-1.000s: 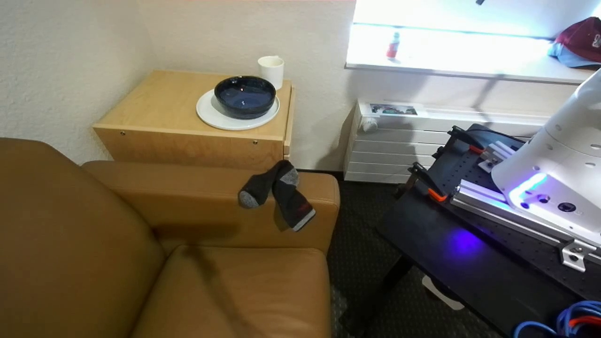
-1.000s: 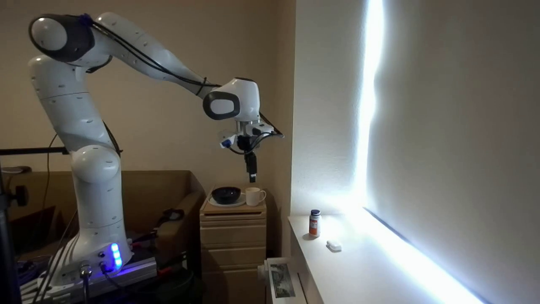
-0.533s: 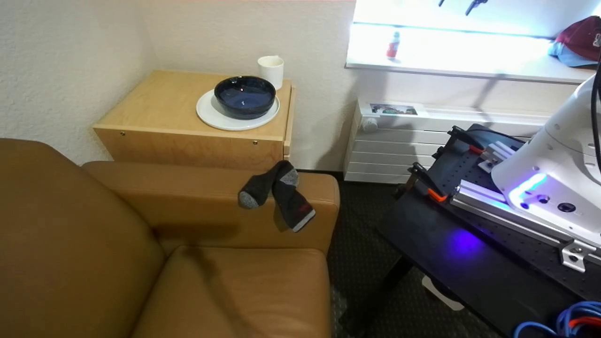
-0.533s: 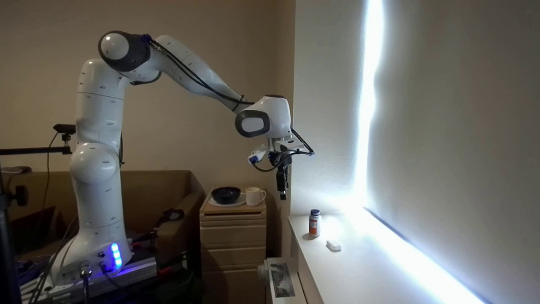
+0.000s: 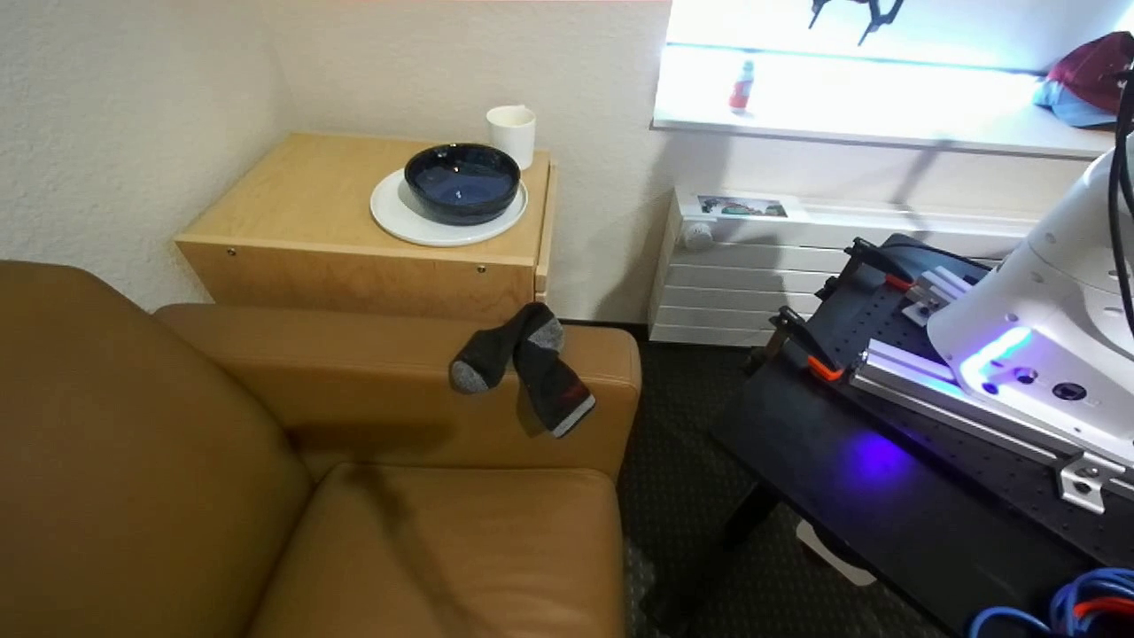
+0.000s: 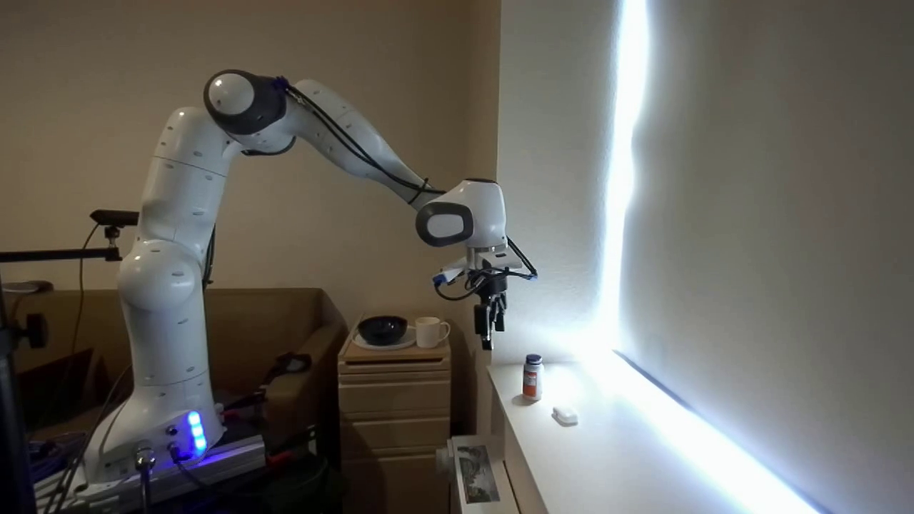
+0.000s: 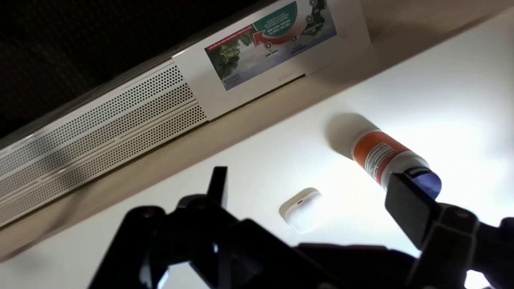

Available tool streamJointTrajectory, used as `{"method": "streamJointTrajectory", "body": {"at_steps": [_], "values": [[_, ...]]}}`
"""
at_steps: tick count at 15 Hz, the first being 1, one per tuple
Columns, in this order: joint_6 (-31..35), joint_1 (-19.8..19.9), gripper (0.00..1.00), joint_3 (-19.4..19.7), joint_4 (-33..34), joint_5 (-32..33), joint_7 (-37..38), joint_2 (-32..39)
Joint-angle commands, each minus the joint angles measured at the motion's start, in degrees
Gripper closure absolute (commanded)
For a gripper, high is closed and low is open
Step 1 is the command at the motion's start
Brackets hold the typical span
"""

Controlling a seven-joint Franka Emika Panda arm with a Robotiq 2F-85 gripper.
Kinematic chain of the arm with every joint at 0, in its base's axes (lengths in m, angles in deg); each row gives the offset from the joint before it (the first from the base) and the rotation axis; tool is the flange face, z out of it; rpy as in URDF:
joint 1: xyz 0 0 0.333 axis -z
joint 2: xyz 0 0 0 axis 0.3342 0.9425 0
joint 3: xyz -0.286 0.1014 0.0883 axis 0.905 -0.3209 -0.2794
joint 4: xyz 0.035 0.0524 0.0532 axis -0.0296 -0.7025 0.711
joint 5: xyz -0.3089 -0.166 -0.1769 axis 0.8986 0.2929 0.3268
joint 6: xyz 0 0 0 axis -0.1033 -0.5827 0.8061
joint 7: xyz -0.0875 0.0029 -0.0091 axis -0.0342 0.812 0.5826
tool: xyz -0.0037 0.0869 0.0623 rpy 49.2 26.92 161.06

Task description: Pick up the bar of soap from the windowsill and put it inside the bowl on the nightstand

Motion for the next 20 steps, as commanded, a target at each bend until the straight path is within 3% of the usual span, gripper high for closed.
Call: {"method": "streamJointTrajectory", "body": {"at_steps": [1, 6, 7, 11, 14, 20], "values": [[-2.2, 3.0, 0.0, -2.4, 12.1, -5.1, 9.3, 10.5], [-2.2, 6.1, 0.0, -1.8, 25.1, -7.5, 24.1, 21.6], [-0.2, 5.0, 0.0, -2.5, 19.5, -5.3, 20.7, 17.2], [-0.1, 5.4, 0.0, -2.7, 20.9, -5.0, 21.5, 18.6], [-0.6, 4.5, 0.0, -1.5, 24.7, -3.4, 28.8, 24.0], [-0.5, 6.1, 0.0, -3.8, 31.9, -5.9, 43.6, 31.5]]}}
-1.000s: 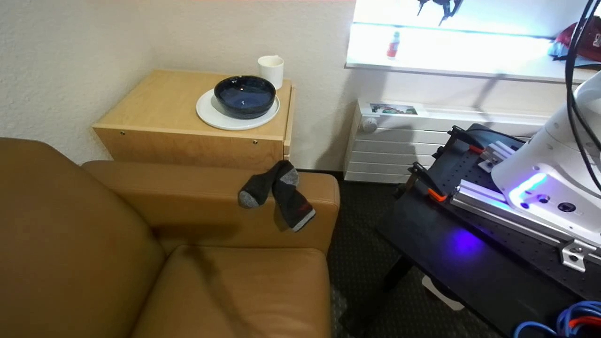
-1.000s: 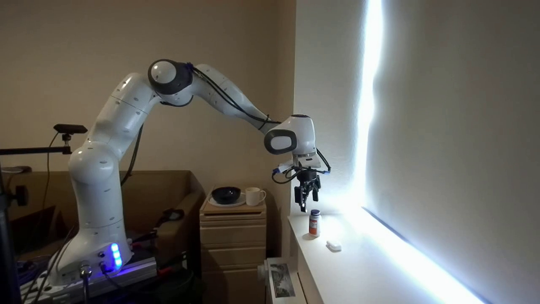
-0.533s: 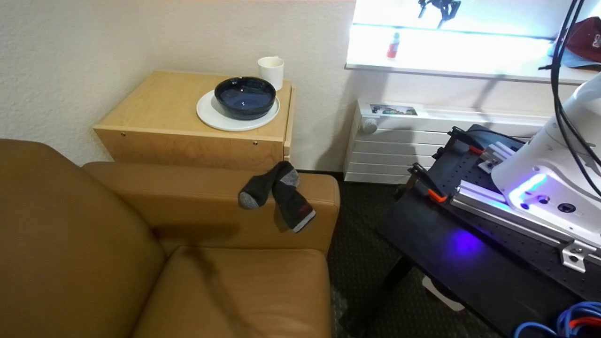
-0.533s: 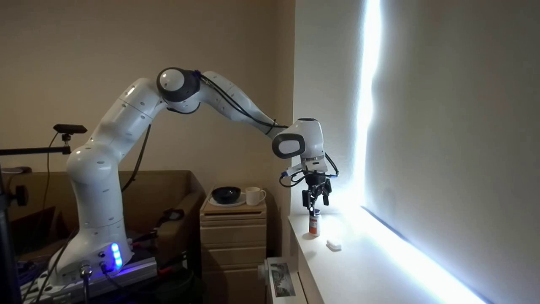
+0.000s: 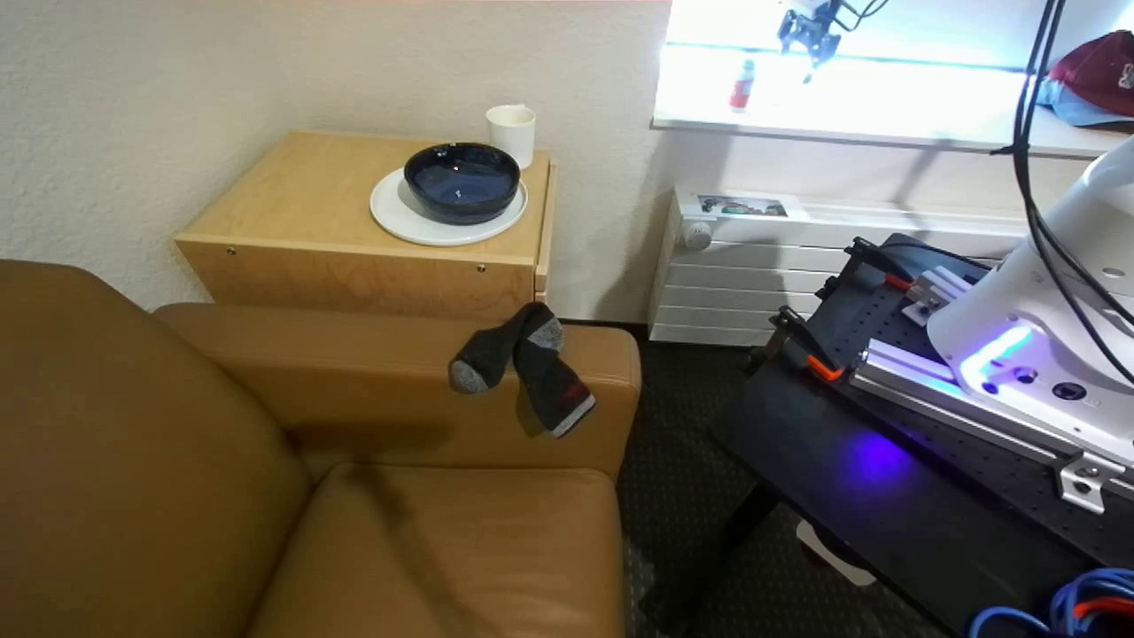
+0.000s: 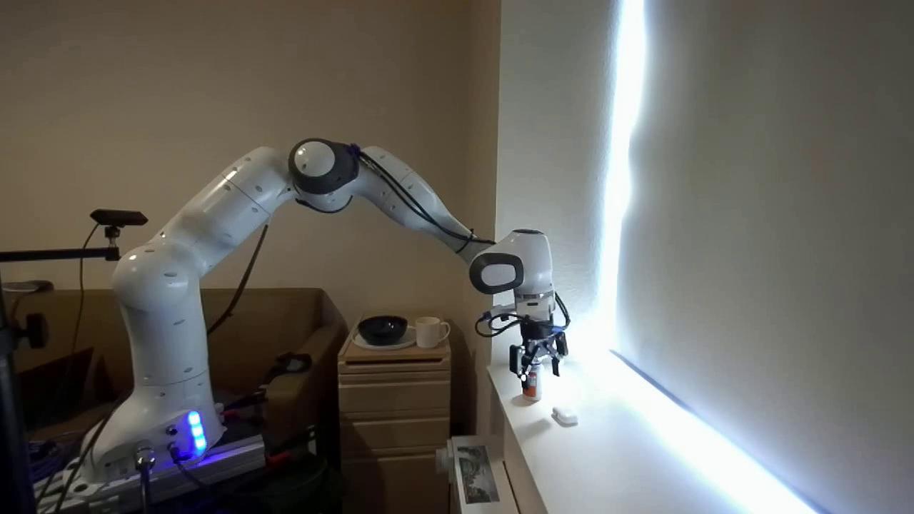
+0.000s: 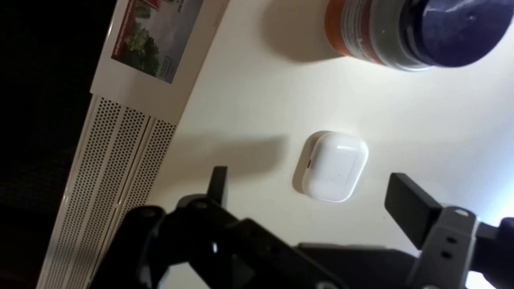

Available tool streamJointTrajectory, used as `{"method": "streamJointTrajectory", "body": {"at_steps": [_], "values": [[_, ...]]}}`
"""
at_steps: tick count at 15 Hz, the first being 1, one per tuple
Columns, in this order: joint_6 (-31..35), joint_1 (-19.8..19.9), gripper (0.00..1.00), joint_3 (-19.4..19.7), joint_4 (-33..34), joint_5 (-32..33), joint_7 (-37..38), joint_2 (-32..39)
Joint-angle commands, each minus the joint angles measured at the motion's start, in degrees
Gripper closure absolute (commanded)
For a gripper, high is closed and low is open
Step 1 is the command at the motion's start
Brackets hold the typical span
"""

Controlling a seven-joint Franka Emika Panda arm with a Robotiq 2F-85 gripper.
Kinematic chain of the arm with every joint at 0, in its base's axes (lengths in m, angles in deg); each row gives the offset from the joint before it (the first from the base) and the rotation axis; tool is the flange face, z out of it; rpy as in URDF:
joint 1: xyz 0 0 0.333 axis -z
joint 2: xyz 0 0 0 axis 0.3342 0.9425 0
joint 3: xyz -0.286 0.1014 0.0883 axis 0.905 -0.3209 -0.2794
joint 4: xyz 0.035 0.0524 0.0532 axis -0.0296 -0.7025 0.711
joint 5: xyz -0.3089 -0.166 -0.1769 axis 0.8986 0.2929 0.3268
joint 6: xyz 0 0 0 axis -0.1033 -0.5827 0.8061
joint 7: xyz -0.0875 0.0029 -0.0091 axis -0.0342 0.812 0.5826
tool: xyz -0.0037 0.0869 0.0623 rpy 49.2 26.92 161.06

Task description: Pick up the bar of soap from the windowsill and put it inside the bowl on the nightstand

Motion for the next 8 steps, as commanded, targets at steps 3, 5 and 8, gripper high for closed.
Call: {"method": "streamJointTrajectory", "body": {"at_steps": [3, 5, 8], "values": [[1.7, 2.5, 0.0, -1.5, 9.2, -1.3, 12.0, 6.9], [2.7, 2.5, 0.0, -0.8, 11.7, -0.3, 16.7, 9.1], [2.1, 2.5, 0.0, -1.5, 10.0, 1.2, 16.5, 7.8]]}}
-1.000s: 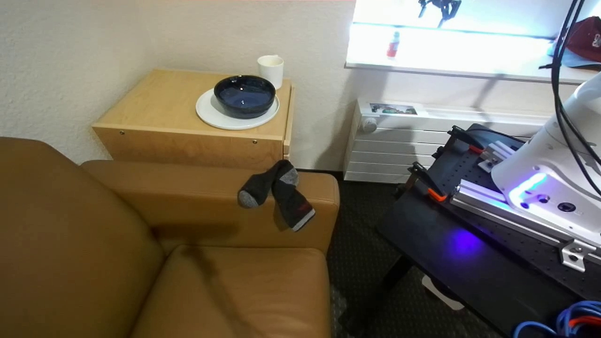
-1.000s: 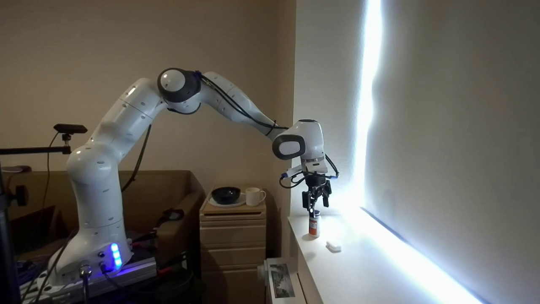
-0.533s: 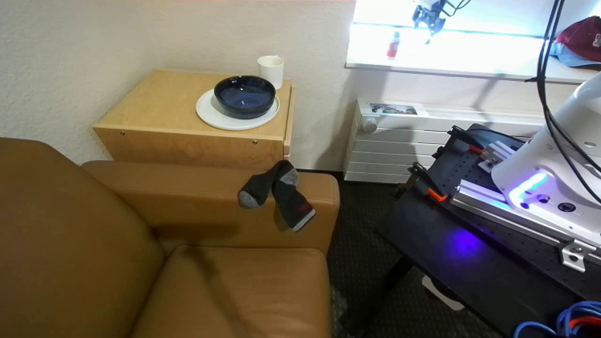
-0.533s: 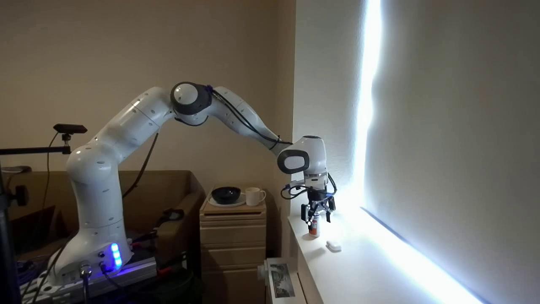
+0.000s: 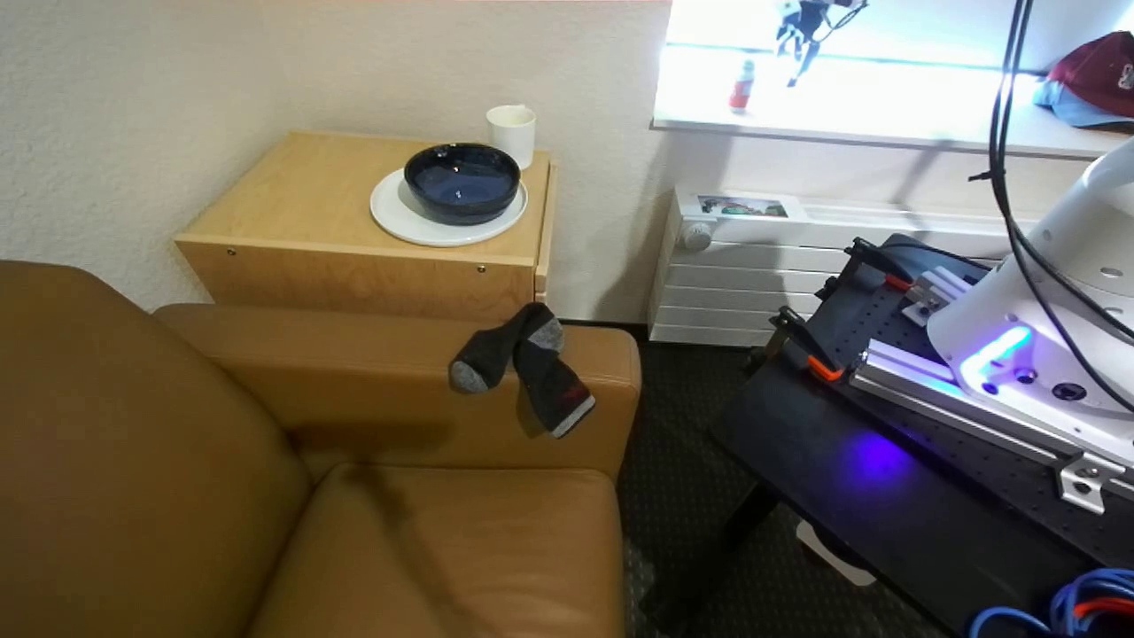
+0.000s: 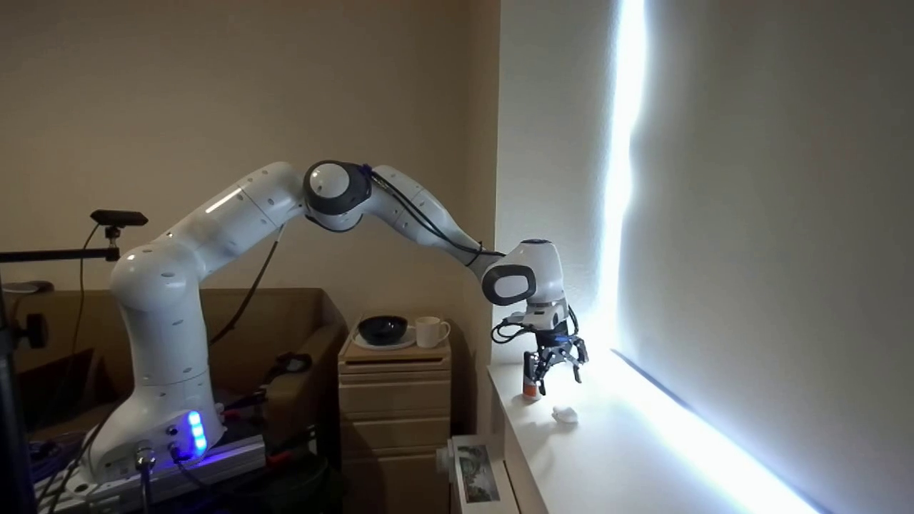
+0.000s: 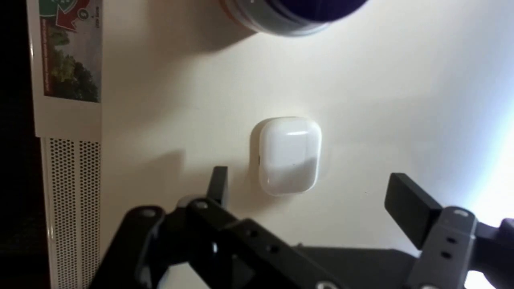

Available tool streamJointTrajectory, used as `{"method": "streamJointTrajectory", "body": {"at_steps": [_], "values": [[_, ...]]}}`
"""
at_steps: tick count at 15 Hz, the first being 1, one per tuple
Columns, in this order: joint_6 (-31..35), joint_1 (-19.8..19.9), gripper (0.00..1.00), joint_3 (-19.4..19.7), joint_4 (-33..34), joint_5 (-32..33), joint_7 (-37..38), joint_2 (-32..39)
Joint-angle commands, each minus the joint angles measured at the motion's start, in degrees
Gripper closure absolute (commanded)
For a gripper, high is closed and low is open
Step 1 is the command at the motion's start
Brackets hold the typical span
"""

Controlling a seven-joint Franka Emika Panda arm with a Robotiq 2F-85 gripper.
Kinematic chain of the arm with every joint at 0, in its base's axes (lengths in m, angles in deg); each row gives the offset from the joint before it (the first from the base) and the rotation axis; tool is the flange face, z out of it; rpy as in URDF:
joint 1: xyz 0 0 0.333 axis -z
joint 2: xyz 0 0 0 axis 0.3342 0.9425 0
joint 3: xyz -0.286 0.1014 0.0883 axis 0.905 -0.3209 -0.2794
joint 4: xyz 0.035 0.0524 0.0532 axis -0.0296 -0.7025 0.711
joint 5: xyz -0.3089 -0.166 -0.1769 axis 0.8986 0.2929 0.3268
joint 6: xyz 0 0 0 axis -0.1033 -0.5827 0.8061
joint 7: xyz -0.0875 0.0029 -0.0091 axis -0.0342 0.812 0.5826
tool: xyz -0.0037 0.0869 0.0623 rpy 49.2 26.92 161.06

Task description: Pick up the bar of soap from the windowsill and put it inside the bowl on the nightstand

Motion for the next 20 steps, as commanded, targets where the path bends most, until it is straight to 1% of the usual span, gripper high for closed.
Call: {"method": "streamJointTrajectory", "body": {"at_steps": [1, 4, 8, 9, 15, 16, 17, 20], "values": [[0.0, 1.1, 0.0, -1.2, 0.9, 1.4, 1.0, 0.3], [-3.6, 1.7, 0.0, -1.1, 4.1, 2.5, 3.0, 3.5], [-2.8, 2.3, 0.0, -1.4, 6.9, 2.0, 6.4, 6.5], [-1.8, 1.4, 0.0, -1.3, 3.6, 2.9, 5.2, 4.4], [-2.9, 2.3, 0.0, -1.1, 5.9, 3.5, 7.1, 6.9], [-2.8, 2.1, 0.0, -0.6, 6.0, 3.7, 8.0, 7.3], [-1.8, 1.9, 0.0, -1.1, 5.3, 3.8, 7.2, 6.5], [-1.8, 2.0, 0.0, -1.0, 5.3, 4.0, 7.7, 7.0]]}}
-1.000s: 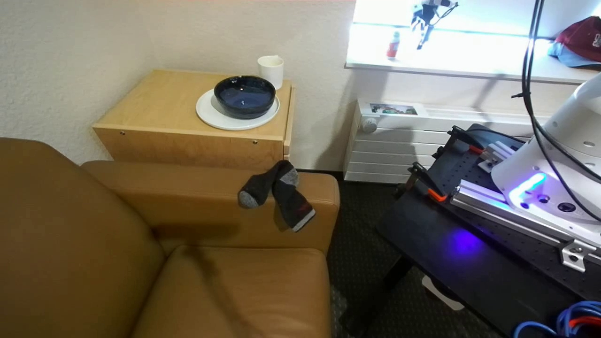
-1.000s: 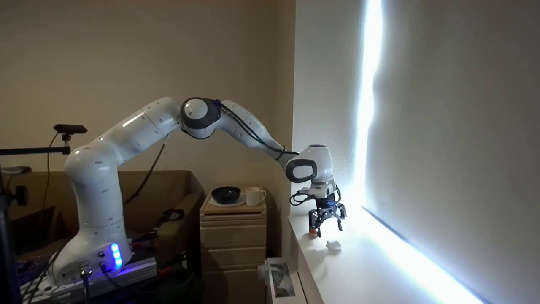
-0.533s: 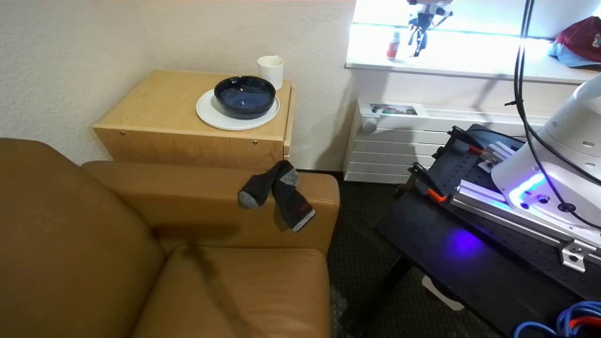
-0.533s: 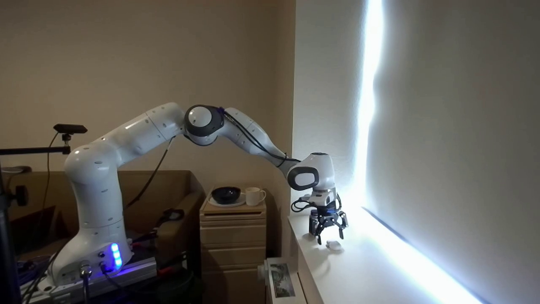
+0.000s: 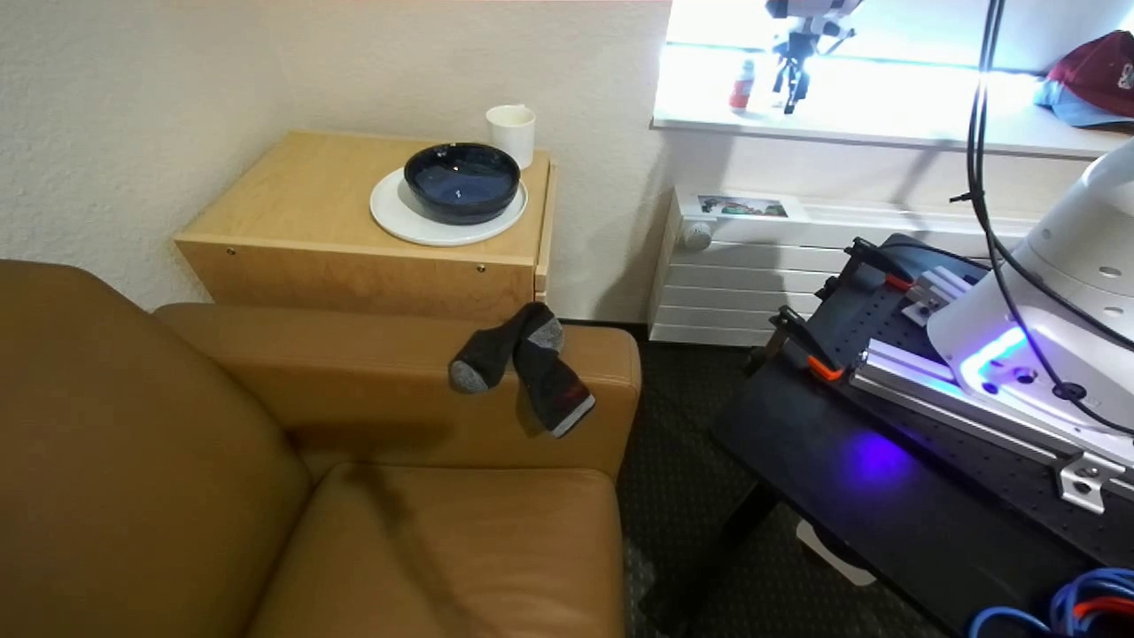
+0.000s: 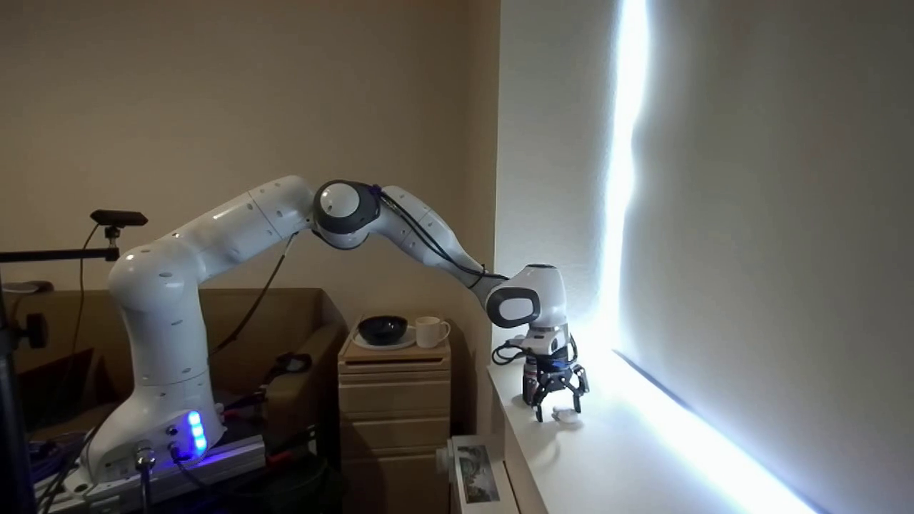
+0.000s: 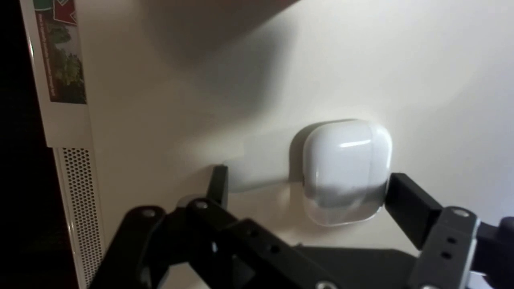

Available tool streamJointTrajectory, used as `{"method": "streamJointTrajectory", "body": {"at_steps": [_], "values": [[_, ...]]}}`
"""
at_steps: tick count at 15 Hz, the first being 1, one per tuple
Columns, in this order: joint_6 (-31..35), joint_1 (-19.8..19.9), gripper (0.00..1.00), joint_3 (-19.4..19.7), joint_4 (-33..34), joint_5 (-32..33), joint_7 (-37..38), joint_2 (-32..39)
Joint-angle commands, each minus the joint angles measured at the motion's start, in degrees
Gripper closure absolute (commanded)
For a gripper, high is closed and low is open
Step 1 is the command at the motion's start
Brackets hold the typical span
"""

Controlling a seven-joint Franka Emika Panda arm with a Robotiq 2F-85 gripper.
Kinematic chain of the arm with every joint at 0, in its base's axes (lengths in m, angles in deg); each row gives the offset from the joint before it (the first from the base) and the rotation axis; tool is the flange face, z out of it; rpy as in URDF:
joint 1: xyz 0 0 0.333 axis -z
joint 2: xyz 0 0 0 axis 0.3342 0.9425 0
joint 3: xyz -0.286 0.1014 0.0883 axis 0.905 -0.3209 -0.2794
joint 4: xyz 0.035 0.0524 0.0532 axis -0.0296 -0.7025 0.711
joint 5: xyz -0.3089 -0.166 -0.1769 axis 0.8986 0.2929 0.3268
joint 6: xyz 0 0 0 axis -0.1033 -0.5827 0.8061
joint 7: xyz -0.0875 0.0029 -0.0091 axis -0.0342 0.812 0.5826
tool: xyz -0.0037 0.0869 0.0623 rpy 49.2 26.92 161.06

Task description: Pick up the bar of soap from the windowsill and put it inside the bowl on the nightstand

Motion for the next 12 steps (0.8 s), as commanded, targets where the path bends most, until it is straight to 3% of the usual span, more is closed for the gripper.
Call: {"method": "streamJointTrajectory", "body": {"at_steps": [1, 2, 4, 10, 12], "values": [[-0.1, 0.8, 0.0, -1.0, 0.5, 1.2, 0.7, 0.0], [-0.6, 1.4, 0.25, -1.6, 0.7, 0.8, 0.2, 0.0], [-1.4, 1.9, 0.34, -2.0, 0.9, 0.5, 0.0, 0.0], [-3.5, 2.4, 0.76, -2.5, 1.2, -0.1, 0.3, -0.8], [-2.7, 2.4, 0.76, -2.4, -1.0, -1.5, -3.2, -2.9]]}}
